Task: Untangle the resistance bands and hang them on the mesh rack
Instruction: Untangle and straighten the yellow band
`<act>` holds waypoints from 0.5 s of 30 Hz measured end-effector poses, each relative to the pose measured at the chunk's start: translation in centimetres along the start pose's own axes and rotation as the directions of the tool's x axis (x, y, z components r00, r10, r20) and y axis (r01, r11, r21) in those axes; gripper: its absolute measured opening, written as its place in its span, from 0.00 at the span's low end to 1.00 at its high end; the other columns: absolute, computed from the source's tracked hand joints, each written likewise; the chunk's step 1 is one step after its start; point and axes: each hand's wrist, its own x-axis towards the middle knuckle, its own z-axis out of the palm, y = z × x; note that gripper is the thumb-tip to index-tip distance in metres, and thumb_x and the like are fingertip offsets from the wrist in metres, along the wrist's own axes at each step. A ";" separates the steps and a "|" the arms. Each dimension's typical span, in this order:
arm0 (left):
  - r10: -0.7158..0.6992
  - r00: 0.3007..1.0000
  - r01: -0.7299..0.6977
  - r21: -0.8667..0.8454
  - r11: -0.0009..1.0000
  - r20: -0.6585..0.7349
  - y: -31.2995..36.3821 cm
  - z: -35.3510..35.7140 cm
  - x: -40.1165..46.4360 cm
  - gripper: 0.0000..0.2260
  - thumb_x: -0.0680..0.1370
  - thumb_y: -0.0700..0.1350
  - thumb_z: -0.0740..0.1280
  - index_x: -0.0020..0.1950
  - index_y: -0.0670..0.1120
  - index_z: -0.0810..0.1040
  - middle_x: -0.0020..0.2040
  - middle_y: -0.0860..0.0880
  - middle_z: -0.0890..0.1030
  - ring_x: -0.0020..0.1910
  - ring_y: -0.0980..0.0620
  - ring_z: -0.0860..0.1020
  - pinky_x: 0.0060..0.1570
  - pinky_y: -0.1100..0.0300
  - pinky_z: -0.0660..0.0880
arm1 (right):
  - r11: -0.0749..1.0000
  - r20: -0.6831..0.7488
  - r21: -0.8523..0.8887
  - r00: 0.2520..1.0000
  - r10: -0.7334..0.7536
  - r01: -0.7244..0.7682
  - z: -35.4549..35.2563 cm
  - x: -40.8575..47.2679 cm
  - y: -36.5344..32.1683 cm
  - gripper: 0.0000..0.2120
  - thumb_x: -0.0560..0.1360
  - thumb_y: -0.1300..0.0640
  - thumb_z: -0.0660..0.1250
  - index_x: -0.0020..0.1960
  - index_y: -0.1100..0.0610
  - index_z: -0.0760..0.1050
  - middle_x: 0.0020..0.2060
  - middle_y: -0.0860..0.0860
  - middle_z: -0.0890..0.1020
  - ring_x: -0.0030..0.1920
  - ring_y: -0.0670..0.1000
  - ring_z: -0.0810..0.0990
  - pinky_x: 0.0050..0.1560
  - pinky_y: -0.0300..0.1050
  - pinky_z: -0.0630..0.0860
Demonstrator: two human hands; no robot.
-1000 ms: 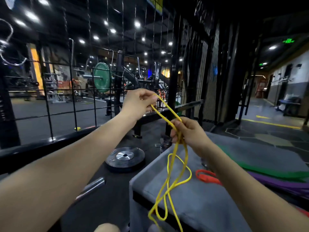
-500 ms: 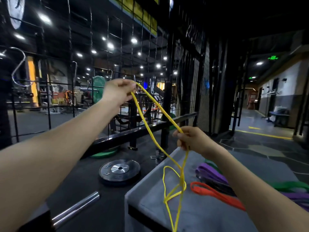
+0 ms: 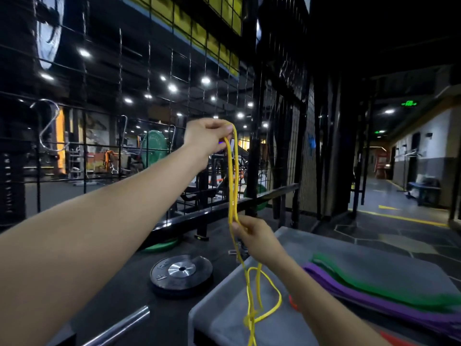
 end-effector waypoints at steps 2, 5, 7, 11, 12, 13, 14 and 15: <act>0.007 1.000 -0.007 -0.015 1.000 0.009 0.1 0.4 0.0 0.05 0.74 0.40 0.69 0.40 0.49 0.79 0.40 0.53 0.80 0.42 0.57 0.80 0.43 0.66 0.79 | 0.999 -0.008 0.031 1.000 0.030 -0.029 0.5 0.1 -0.2 0.07 0.78 0.52 0.62 0.42 0.47 0.73 0.30 0.45 0.74 0.31 0.45 0.71 0.37 0.45 0.70; 0.014 1.000 -0.014 -0.026 1.000 0.014 0.2 0.5 0.0 0.04 0.74 0.40 0.69 0.41 0.48 0.79 0.39 0.52 0.79 0.39 0.57 0.79 0.43 0.66 0.79 | 0.991 0.039 0.110 0.997 0.072 -0.076 0.9 0.1 -0.2 0.05 0.75 0.54 0.67 0.49 0.54 0.75 0.38 0.53 0.83 0.39 0.50 0.79 0.47 0.47 0.76; -0.003 1.000 0.003 -0.033 0.999 -0.004 0.0 0.2 0.2 0.04 0.75 0.39 0.69 0.41 0.48 0.79 0.40 0.51 0.80 0.39 0.57 0.80 0.44 0.65 0.80 | 0.997 0.027 0.054 0.998 0.062 -0.063 0.8 0.1 0.2 0.02 0.75 0.59 0.67 0.44 0.53 0.75 0.33 0.50 0.81 0.38 0.49 0.79 0.46 0.47 0.77; -0.057 0.993 0.047 -0.100 0.994 -0.104 -0.5 -1.3 1.1 0.05 0.75 0.39 0.68 0.41 0.47 0.78 0.43 0.50 0.81 0.42 0.56 0.80 0.44 0.63 0.80 | 0.989 -0.026 -0.092 0.993 0.116 -0.118 -0.5 0.0 1.9 0.12 0.75 0.64 0.60 0.38 0.49 0.71 0.29 0.47 0.78 0.36 0.50 0.78 0.43 0.48 0.77; -0.062 0.988 0.047 -0.110 0.993 -0.138 -0.6 -1.8 1.4 0.05 0.75 0.39 0.67 0.41 0.47 0.78 0.42 0.51 0.80 0.42 0.57 0.80 0.44 0.64 0.80 | 0.983 -0.033 -0.123 0.990 0.135 -0.138 -1.0 -0.2 2.3 0.13 0.75 0.65 0.59 0.37 0.49 0.71 0.29 0.47 0.77 0.34 0.49 0.77 0.41 0.45 0.76; -0.063 0.984 0.045 -0.110 0.993 -0.167 -0.7 -2.5 1.7 0.05 0.75 0.39 0.67 0.41 0.47 0.78 0.42 0.51 0.80 0.42 0.58 0.80 0.45 0.64 0.80 | 0.979 -0.047 -0.144 0.989 0.142 -0.147 -1.5 -0.5 2.8 0.13 0.76 0.64 0.58 0.37 0.50 0.71 0.29 0.47 0.77 0.33 0.48 0.76 0.40 0.43 0.74; -0.065 0.979 0.044 -0.107 0.993 -0.195 -1.0 -3.2 2.1 0.05 0.76 0.39 0.67 0.41 0.47 0.78 0.42 0.51 0.80 0.41 0.58 0.79 0.44 0.65 0.80 | 0.974 -0.062 -0.167 0.988 0.144 -0.153 -2.0 -0.7 3.3 0.13 0.77 0.64 0.58 0.37 0.50 0.71 0.28 0.47 0.77 0.32 0.47 0.76 0.40 0.43 0.73; -0.071 0.972 0.047 -0.109 0.993 -0.224 -1.3 -4.1 2.5 0.04 0.76 0.39 0.67 0.42 0.47 0.78 0.43 0.51 0.80 0.41 0.59 0.79 0.41 0.65 0.79 | 0.969 -0.076 -0.189 0.986 0.147 -0.159 -2.5 -0.9 3.8 0.13 0.77 0.64 0.58 0.37 0.51 0.71 0.28 0.47 0.76 0.32 0.47 0.76 0.40 0.43 0.73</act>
